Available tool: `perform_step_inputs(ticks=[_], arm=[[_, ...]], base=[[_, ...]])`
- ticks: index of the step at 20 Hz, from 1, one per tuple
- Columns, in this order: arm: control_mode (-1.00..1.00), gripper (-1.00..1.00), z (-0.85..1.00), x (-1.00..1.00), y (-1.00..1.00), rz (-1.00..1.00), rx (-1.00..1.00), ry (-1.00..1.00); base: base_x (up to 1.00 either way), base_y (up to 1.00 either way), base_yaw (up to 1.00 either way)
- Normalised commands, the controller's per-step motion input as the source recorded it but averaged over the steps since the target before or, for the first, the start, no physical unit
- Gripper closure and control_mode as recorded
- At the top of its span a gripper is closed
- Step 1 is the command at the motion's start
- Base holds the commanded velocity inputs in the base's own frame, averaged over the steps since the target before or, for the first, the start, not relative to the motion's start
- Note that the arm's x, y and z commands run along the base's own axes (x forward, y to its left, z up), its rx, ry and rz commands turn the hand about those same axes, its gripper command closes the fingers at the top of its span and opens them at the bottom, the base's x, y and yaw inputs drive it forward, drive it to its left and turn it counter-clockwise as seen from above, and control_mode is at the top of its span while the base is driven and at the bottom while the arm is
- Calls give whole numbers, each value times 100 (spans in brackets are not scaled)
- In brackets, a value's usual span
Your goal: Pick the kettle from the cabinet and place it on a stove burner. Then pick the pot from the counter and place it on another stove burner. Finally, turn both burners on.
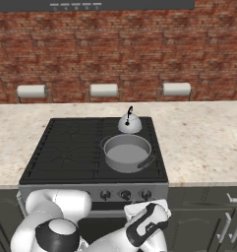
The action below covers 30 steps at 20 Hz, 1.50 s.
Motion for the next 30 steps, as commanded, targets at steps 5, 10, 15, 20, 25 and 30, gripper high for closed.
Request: perform_step_inputs(ticks=[5, 10, 15, 20, 25, 30], arm=[[-100, -100, -7, 0, -2, 0, 0, 0], [-100, -100, -1, 4, -10, 0, 0, 0], [-100, -100, 0, 20, 0, 0, 0, 0], [-100, -100, 0, 1, 0, 0, 0, 0], [-100, -100, -1, 0, 0, 0, 0, 0], [-100, -100, -2, 10, 0, 0, 0, 0]], base=[[0, 0, 0], [0, 0, 0], [0, 0, 0], [0, 0, 0], [0, 0, 0], [0, 0, 0]])
